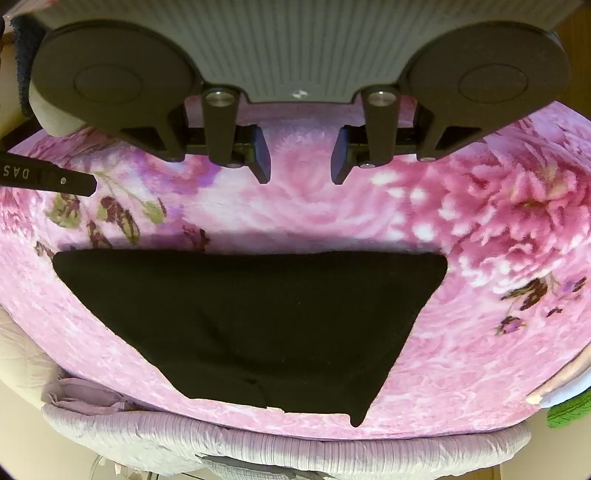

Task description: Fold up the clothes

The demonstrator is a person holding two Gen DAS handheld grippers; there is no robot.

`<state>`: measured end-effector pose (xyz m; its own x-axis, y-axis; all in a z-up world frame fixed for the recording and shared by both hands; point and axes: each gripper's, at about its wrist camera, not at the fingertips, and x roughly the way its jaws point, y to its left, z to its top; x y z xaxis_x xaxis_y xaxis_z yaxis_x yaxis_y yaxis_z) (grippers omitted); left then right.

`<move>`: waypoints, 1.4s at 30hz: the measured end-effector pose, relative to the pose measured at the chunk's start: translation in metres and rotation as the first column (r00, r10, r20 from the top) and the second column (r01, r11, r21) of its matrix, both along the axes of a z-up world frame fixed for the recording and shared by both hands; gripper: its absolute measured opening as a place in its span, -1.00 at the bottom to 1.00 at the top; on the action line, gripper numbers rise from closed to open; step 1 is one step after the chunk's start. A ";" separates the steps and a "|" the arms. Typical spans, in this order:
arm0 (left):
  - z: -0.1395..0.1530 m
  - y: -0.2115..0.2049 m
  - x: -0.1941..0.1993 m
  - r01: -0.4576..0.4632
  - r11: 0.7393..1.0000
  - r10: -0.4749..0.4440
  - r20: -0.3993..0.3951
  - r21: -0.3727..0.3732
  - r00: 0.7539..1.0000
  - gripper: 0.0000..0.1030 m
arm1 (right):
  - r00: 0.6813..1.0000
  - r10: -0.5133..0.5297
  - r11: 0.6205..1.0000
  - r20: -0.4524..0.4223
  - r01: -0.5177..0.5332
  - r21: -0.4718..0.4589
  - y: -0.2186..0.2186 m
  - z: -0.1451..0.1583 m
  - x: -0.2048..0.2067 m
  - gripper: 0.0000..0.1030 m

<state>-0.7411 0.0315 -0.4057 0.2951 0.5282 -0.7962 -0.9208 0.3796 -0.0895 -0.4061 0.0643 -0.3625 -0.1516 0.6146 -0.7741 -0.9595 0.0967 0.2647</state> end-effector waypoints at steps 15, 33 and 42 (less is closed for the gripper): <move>0.018 0.010 -0.016 0.164 0.951 -0.157 -0.049 0.262 0.986 -0.35 | 0.994 0.102 0.950 -0.027 -0.090 0.298 -0.013 0.022 0.044 -0.55; -0.049 0.016 0.000 0.771 0.590 -0.375 -0.764 0.239 0.525 -0.22 | 0.428 0.385 0.758 0.818 -0.652 -0.015 -0.005 -0.032 0.028 0.46; -0.064 0.031 -0.004 0.842 0.488 -0.394 -0.803 0.229 0.447 -0.22 | 0.163 0.383 0.659 0.909 -0.738 -0.146 0.008 -0.079 0.038 0.45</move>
<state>-0.7451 0.0625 -0.4695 0.3366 0.7618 -0.5535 -0.1189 0.6174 0.7776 -0.3685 0.0726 -0.4417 0.0292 0.8481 -0.5291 -0.4010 -0.4749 -0.7834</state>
